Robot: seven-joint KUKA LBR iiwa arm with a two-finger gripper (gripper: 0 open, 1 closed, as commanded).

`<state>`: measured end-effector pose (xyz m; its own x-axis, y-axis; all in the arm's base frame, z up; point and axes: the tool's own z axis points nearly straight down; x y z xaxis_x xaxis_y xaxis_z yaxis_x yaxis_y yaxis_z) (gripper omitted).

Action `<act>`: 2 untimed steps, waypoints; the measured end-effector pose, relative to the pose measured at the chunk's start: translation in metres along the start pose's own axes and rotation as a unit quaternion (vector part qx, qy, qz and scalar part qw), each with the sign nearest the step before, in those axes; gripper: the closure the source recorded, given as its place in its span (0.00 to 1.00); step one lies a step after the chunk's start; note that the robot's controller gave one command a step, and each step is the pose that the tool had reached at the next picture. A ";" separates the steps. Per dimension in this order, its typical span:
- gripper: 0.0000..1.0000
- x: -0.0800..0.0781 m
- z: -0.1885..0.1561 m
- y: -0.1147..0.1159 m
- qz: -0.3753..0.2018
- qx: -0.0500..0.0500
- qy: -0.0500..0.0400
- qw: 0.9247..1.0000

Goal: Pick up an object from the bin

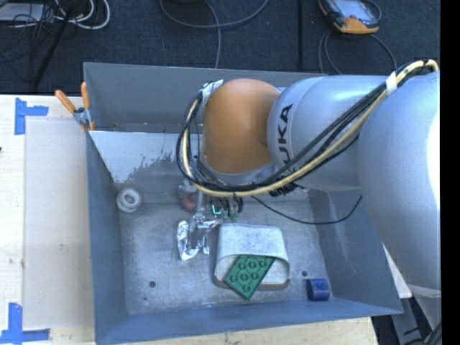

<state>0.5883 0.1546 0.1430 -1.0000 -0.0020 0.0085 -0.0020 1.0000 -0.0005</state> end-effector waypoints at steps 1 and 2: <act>0.00 -0.021 0.068 -0.039 0.007 -0.008 -0.010 1.000; 1.00 -0.025 0.062 -0.040 0.008 -0.007 -0.018 1.000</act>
Offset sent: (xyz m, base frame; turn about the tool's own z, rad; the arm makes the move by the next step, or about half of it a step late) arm 0.0167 -0.0456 -0.0730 0.0142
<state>0.6132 0.1143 0.0810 -0.9995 0.0139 -0.0270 0.0135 0.9998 0.0128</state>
